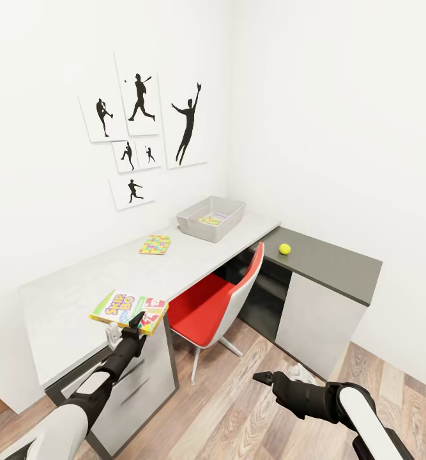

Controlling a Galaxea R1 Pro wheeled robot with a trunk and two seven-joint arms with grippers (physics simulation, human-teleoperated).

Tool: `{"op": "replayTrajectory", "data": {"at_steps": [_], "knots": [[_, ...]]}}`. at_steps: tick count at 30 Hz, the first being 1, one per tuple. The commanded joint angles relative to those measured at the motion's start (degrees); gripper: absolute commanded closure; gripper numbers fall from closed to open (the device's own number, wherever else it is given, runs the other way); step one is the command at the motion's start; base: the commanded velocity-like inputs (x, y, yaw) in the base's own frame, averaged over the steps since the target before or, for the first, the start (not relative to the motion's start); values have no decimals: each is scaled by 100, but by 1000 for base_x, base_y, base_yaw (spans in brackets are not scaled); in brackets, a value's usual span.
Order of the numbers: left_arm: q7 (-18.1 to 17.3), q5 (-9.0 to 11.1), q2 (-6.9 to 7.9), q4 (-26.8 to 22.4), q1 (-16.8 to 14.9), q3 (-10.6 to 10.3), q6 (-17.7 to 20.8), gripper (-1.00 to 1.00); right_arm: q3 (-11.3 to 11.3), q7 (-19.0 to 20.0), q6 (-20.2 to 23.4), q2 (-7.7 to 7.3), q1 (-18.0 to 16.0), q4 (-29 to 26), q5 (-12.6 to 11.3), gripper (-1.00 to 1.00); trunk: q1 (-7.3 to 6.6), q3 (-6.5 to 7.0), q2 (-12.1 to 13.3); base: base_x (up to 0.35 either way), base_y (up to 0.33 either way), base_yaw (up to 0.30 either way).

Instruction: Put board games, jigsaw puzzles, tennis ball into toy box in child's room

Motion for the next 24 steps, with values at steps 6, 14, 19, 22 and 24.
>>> {"op": "replayTrajectory", "data": {"at_steps": [6,14,19,22,24], "knots": [[-17,68,9,4,-4,26,67,100,7,-59,1,-3,-4,-6,-58,-100,0,-6,-4,0,0,0],[-18,77,1,6,-4,17,73,100,7,-62,1,-3,-4,-3,-58,-100,0,-6,-4,0,0,0],[-32,79,1,4,-4,-26,94,100,7,-62,1,-3,-4,-2,-58,-100,0,-6,-4,0,0,0],[-47,79,1,4,-4,-26,106,100,7,-62,1,-4,-6,-4,-58,-100,0,-6,-4,0,0,0],[-56,79,1,4,-4,-26,115,100,7,-62,1,-3,-5,-3,-58,-100,0,-6,-4,0,0,0]]}}
